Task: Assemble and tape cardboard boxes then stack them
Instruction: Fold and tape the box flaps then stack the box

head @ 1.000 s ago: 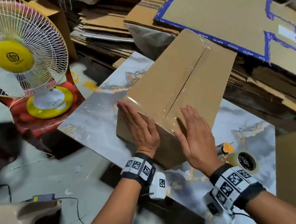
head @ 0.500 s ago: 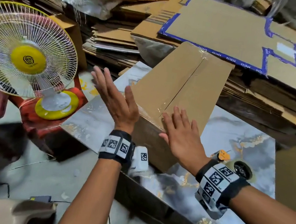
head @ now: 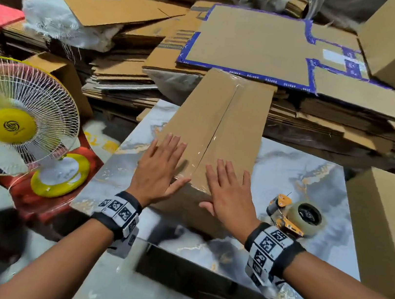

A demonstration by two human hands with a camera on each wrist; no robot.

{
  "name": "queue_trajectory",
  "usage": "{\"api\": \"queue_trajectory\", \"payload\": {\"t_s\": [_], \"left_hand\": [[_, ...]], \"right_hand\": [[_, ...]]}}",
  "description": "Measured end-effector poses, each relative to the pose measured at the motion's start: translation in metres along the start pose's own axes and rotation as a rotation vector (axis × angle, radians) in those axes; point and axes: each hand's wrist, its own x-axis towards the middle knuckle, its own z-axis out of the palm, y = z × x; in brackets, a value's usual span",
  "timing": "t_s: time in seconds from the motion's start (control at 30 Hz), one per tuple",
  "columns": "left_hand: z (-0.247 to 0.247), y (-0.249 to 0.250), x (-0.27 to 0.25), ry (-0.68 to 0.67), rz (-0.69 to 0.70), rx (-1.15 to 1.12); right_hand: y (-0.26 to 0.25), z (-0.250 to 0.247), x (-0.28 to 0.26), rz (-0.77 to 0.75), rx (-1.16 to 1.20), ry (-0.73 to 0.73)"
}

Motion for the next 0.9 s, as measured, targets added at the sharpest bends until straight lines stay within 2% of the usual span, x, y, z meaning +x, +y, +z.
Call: {"api": "queue_trajectory", "payload": {"t_s": [0.07, 0.17, 0.37, 0.47, 0.6, 0.7, 0.8, 0.9], "left_hand": [[-0.005, -0.001, 0.003, -0.069, 0.007, 0.023], [-0.010, -0.001, 0.005, -0.146, 0.026, 0.033], [-0.014, 0.002, 0.009, -0.254, 0.004, 0.048], [-0.015, 0.003, 0.011, -0.301, 0.006, 0.059], [-0.020, 0.012, 0.015, -0.305, 0.164, 0.026], [-0.023, 0.023, 0.022, -0.263, 0.306, -0.030], [-0.018, 0.036, 0.033, -0.283, 0.337, -0.056], [-0.010, 0.044, 0.039, -0.343, 0.337, -0.031]], "right_hand": [[0.007, 0.000, -0.008, -0.044, 0.087, 0.064], [0.025, -0.007, -0.018, -0.076, 0.373, 0.092], [0.041, 0.014, -0.018, -0.176, 0.092, 0.172], [0.041, 0.014, -0.017, -0.193, 0.047, 0.193], [0.049, 0.003, -0.031, -0.195, 0.176, 0.097], [0.067, 0.002, -0.049, -0.275, 0.112, 0.055], [0.090, 0.008, -0.061, -0.317, 0.066, 0.013], [0.098, 0.011, -0.060, -0.324, 0.079, 0.060]]}}
